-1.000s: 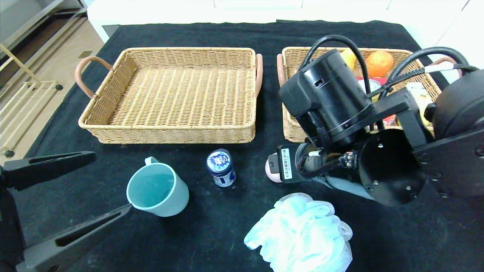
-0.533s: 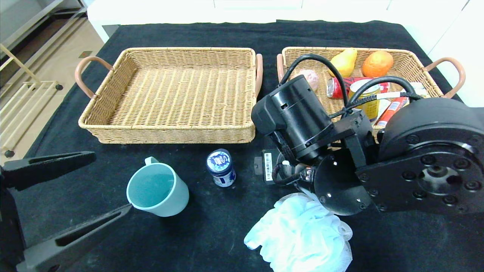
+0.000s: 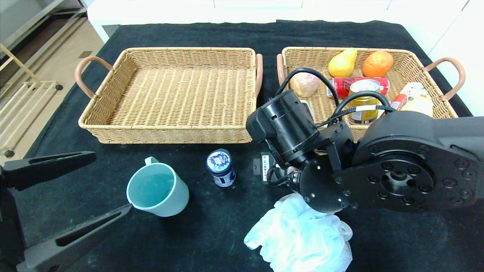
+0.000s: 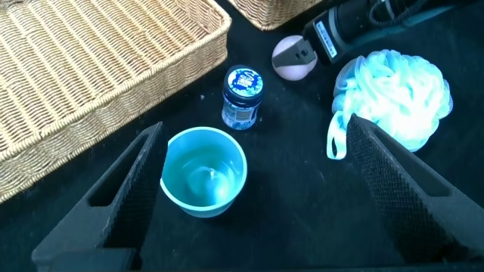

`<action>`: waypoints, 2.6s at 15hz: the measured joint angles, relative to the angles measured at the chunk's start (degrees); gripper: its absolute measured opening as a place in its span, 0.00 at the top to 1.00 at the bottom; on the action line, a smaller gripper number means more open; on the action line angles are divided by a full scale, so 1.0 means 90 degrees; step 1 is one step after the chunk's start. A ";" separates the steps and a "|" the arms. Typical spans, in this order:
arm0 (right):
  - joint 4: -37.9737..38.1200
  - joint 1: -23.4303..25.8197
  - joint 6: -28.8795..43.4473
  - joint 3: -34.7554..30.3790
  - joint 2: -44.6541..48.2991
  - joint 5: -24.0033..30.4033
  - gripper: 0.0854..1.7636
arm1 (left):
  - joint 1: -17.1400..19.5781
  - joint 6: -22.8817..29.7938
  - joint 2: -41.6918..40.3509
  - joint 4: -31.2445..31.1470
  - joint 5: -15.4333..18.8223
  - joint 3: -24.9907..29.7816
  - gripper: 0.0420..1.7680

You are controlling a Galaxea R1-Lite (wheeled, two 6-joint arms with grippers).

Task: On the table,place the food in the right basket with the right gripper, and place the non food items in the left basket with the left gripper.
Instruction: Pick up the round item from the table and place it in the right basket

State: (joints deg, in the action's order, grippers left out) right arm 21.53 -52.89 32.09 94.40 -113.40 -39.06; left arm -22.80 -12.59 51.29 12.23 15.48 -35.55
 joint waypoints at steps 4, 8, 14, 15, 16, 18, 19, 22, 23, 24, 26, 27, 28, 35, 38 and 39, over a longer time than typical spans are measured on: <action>-0.0004 0.0089 -0.0001 0.0009 -0.0129 0.0053 0.03 | 0.0009 0.0007 -0.0003 0.0000 -0.0009 0.0000 0.03; 0.0008 0.0131 0.0000 0.0018 -0.0192 0.0060 0.17 | 0.0014 0.0012 -0.0003 0.0000 -0.0012 -0.0004 0.03; 0.0012 0.0129 -0.0001 0.0000 -0.0205 0.0074 0.62 | 0.0012 0.0004 -0.0003 0.0000 -0.0005 -0.0003 0.03; 0.0011 0.0129 -0.0004 0.0000 -0.0205 0.0072 0.87 | 0.0012 0.0003 -0.0003 0.0000 -0.0005 0.0003 0.03; 0.0011 0.0126 0.0000 0.0000 -0.0205 0.0074 0.95 | 0.0014 0.0004 -0.0003 0.0000 -0.0008 0.0003 0.03; 0.0011 0.0126 -0.0001 0.0000 -0.0205 0.0074 0.95 | 0.0012 0.0003 -0.0003 0.0000 -0.0005 0.0005 0.03; 0.0011 0.0126 -0.0001 0.0000 -0.0205 0.0072 0.95 | 0.0014 0.0003 -0.0008 -0.0003 0.0000 0.0005 0.03; 0.0012 0.0129 -0.0007 0.0000 -0.0211 0.0072 0.95 | 0.0014 0.0003 -0.0033 -0.0003 0.0007 0.0009 0.03; 0.0012 0.0129 -0.0009 0.0000 -0.0211 0.0077 0.95 | 0.0012 0.0000 -0.0037 0.0000 0.0007 0.0009 0.03; 0.0018 0.0129 -0.0019 0.0000 -0.0219 0.0074 0.95 | 0.0012 -0.0008 -0.0042 0.0000 0.0012 0.0009 0.03; 0.0027 0.0129 -0.0019 0.0000 -0.0223 0.0074 0.95 | 0.0007 -0.0008 -0.0058 0.0000 0.0024 0.0018 0.03; 0.0024 0.0129 -0.0019 0.0000 -0.0223 0.0074 0.95 | 0.0004 -0.0009 -0.0064 -0.0003 0.0024 0.0020 0.03; 0.0030 0.0123 -0.0022 0.0003 -0.0223 0.0077 0.95 | 0.0004 -0.0009 -0.0066 -0.0003 0.0024 0.0022 0.03; 0.0085 0.0041 -0.0354 0.0018 0.0157 0.0092 0.95 | -0.0003 -0.0009 -0.0054 -0.0018 0.0027 0.0027 0.03; 0.0222 0.0046 -0.0461 -0.0003 0.0539 0.0089 0.95 | -0.0015 -0.0019 -0.0033 -0.0033 0.0031 0.0057 0.03; 0.0377 0.0053 -0.0466 -0.0003 0.0677 0.0089 0.95 | -0.0015 -0.0022 -0.0024 -0.0033 0.0028 0.0061 0.03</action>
State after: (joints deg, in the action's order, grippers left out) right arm 24.92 -52.42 27.89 94.38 -107.30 -38.25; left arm -22.93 -12.79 51.07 11.93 15.74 -35.00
